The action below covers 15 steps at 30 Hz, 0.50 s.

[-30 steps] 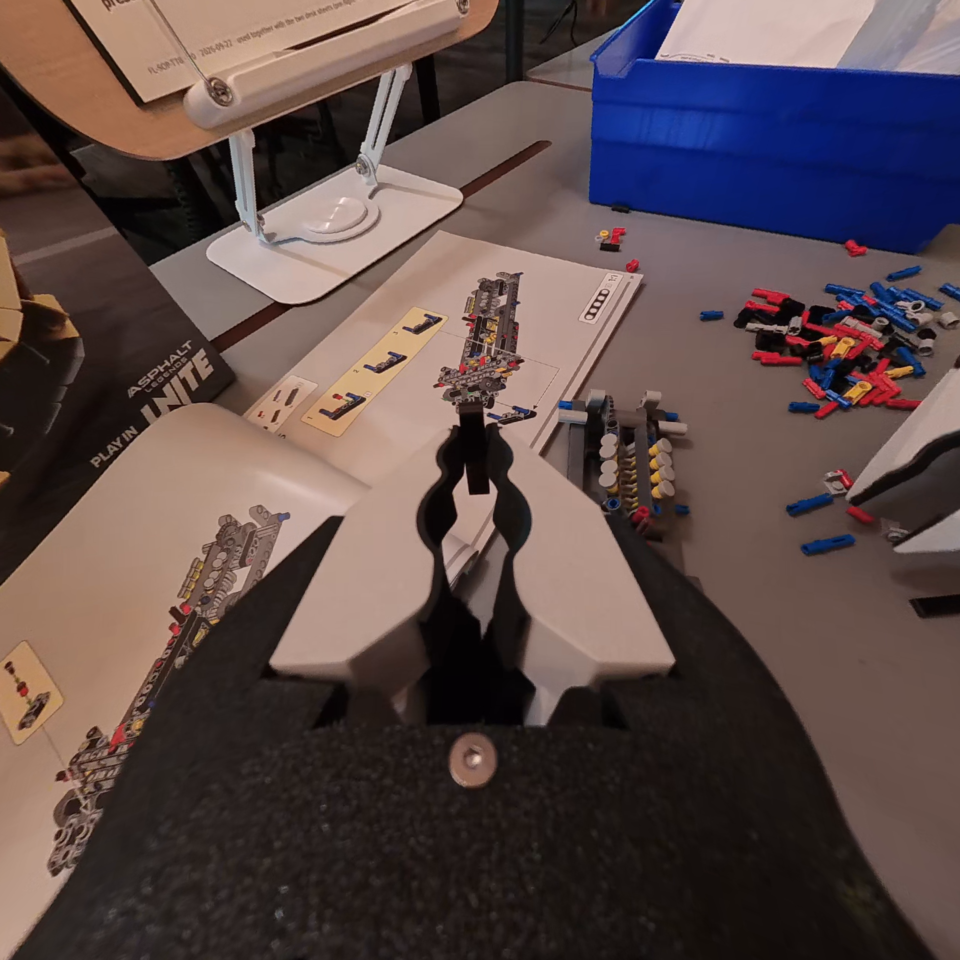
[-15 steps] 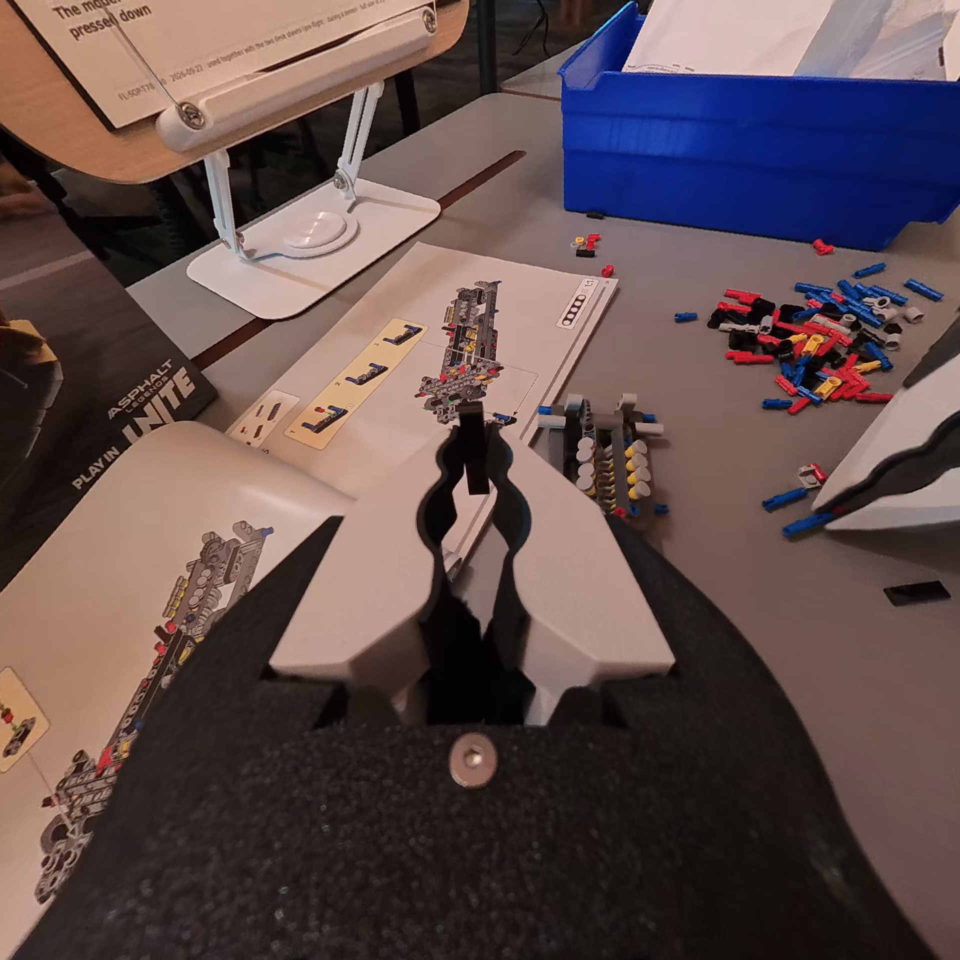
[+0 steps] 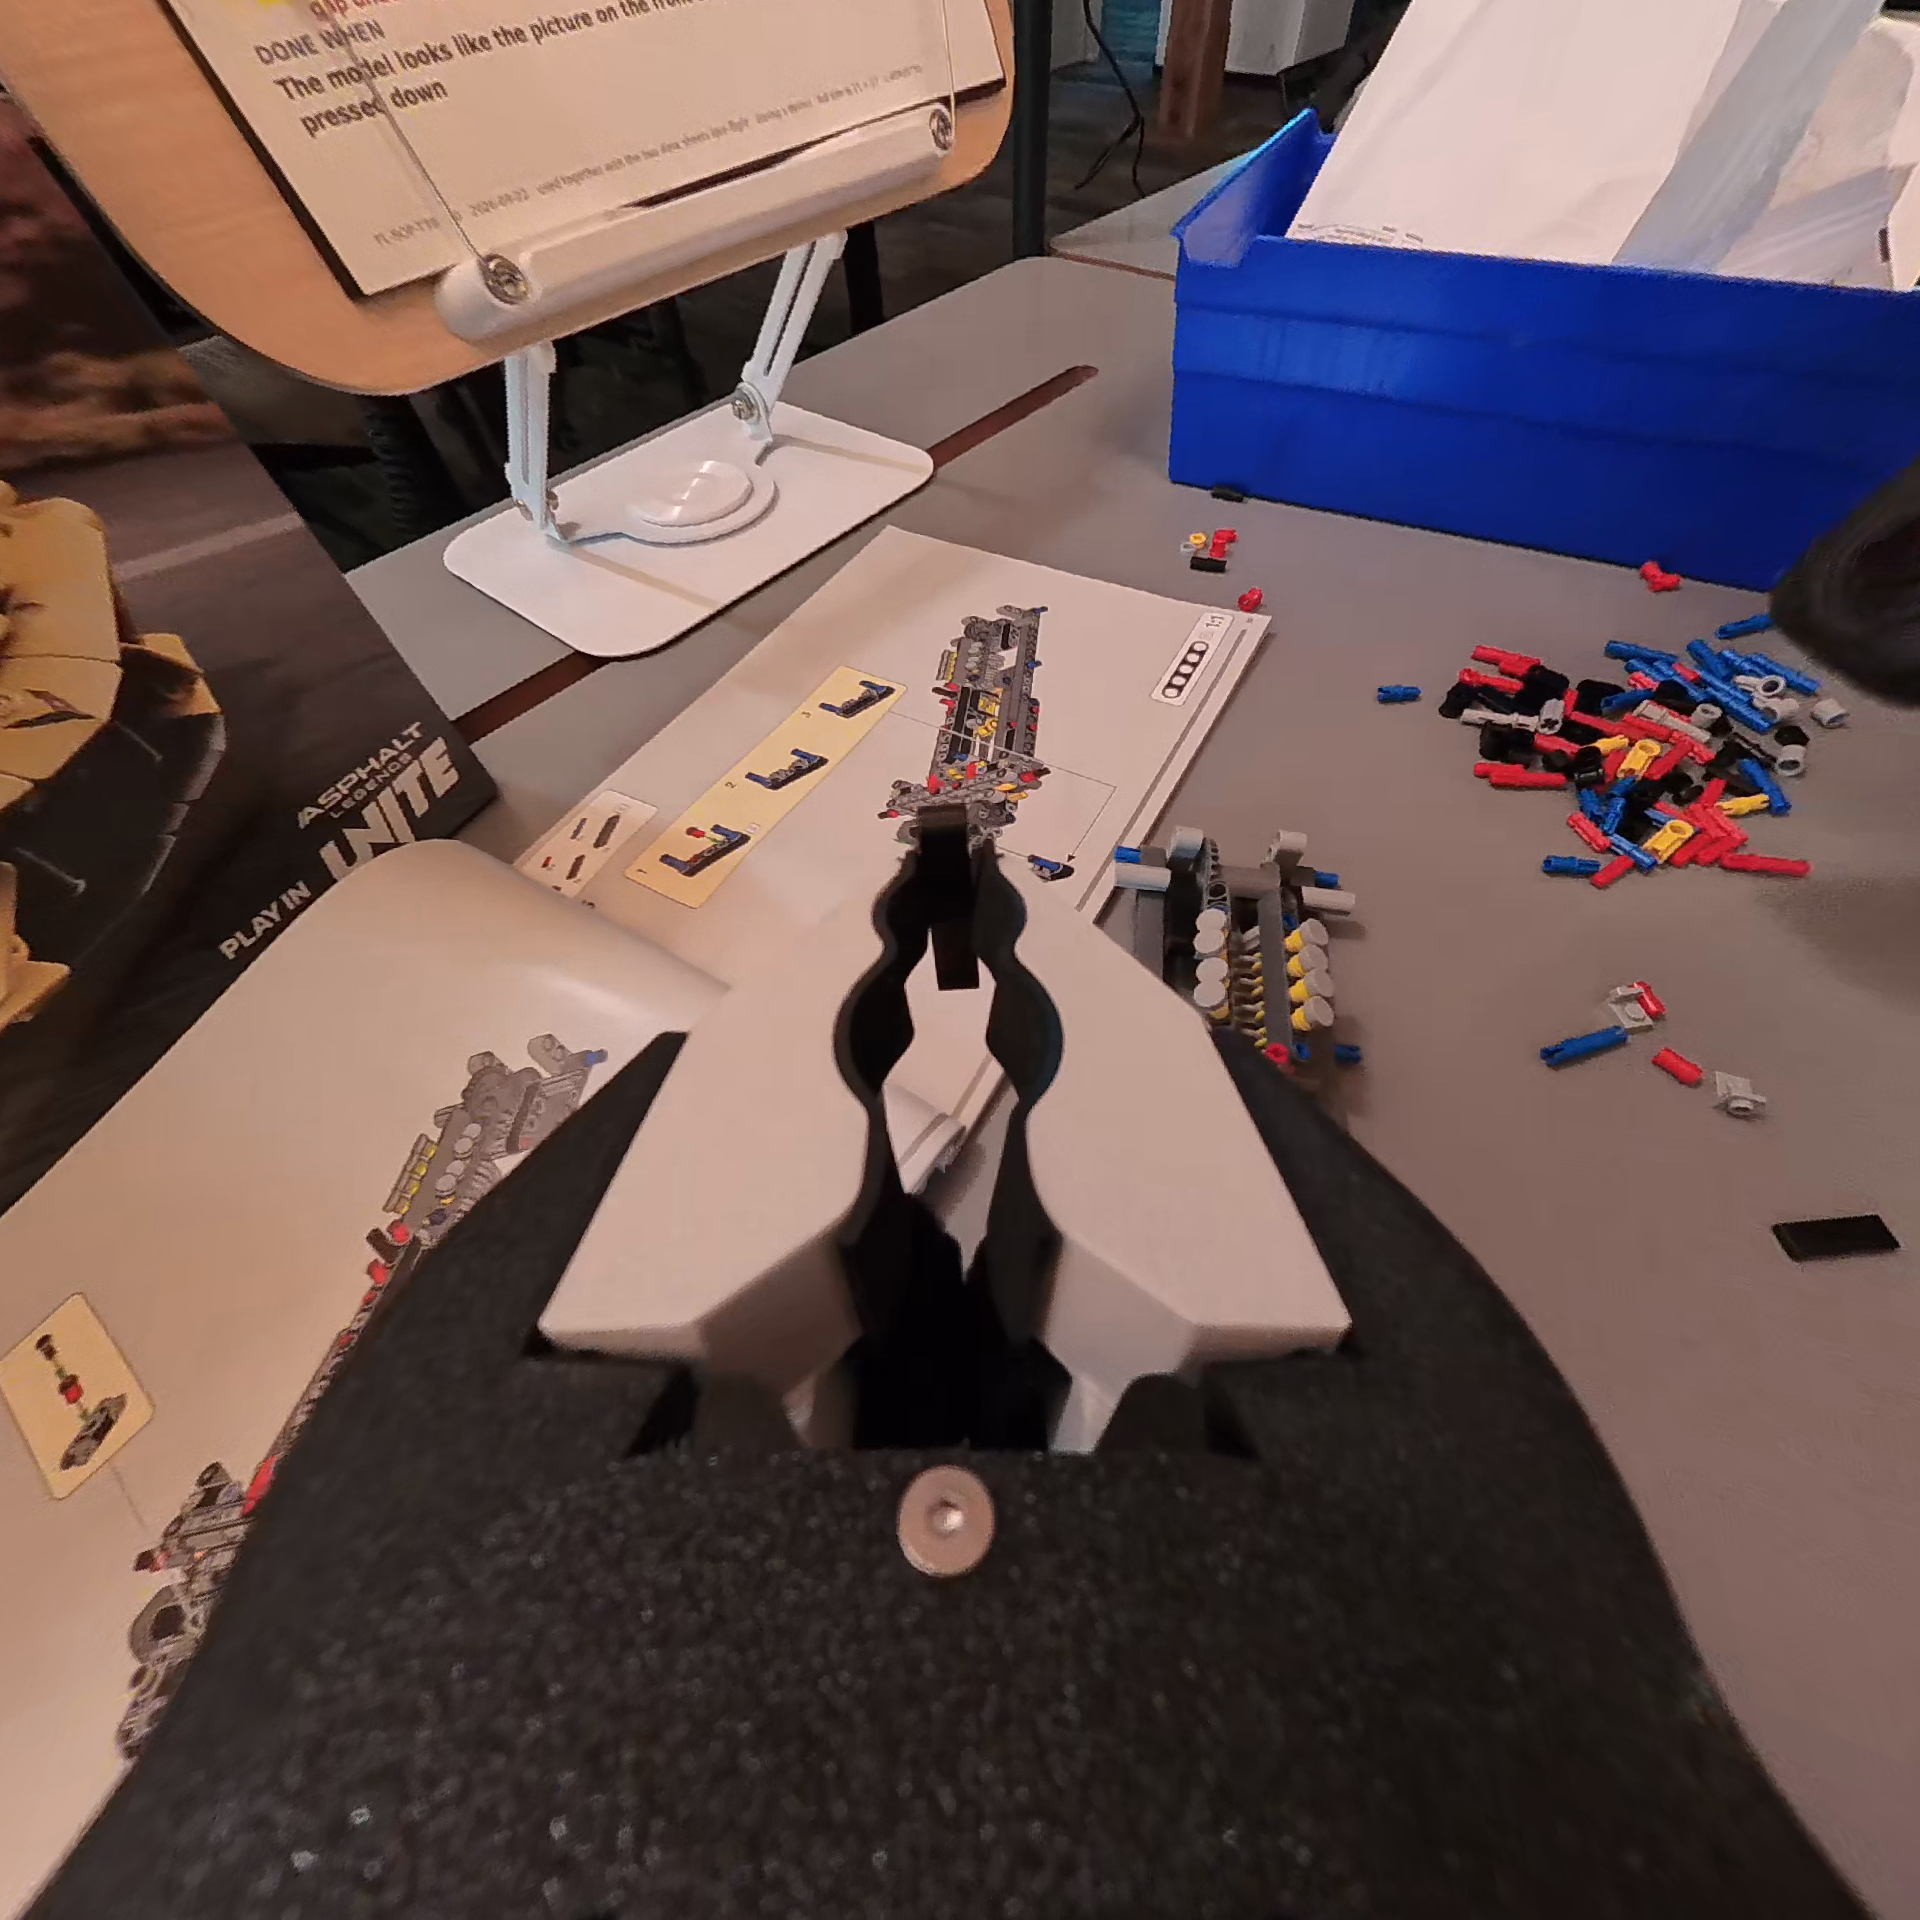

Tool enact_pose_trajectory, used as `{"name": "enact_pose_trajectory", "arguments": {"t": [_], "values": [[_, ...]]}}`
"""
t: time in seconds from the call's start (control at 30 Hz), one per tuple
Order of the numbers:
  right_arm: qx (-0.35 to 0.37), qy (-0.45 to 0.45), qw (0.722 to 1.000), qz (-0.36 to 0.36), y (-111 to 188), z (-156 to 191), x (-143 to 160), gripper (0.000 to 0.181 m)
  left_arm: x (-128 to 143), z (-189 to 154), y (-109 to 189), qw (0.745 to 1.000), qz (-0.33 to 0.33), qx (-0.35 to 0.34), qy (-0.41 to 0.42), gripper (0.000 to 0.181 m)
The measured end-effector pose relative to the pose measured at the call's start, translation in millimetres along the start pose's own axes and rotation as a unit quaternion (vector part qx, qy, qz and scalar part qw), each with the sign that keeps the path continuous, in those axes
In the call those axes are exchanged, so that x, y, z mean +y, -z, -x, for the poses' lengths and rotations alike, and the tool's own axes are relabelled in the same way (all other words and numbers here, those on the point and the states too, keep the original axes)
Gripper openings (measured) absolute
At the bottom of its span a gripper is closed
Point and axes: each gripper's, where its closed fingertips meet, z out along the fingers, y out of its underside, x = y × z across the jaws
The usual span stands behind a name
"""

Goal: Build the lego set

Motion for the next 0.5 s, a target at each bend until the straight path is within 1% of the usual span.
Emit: {"name": "enact_pose_trajectory", "arguments": {"t": [0.07,0.2,0.4,0.5], "values": [[0.013,-0.013,0.999,0.034,-5,-8,3,0.003,-1,2,1,1.0,-0.003,-0.003,0.002,0.006],[0.019,-0.029,0.998,0.056,-10,-16,1,0.003,-1,6,2,1.0,-0.002,-0.006,0.003,0.006],[0.027,-0.032,0.997,0.067,-13,-19,-2,0.003,-2,4,3,1.0,-0.001,-0.005,-0.001,0.006],[0.029,-0.033,0.997,0.061,-12,-18,-5,0.002,-1,2,3,1.0,0.002,-0.003,-0.005,0.006]]}}
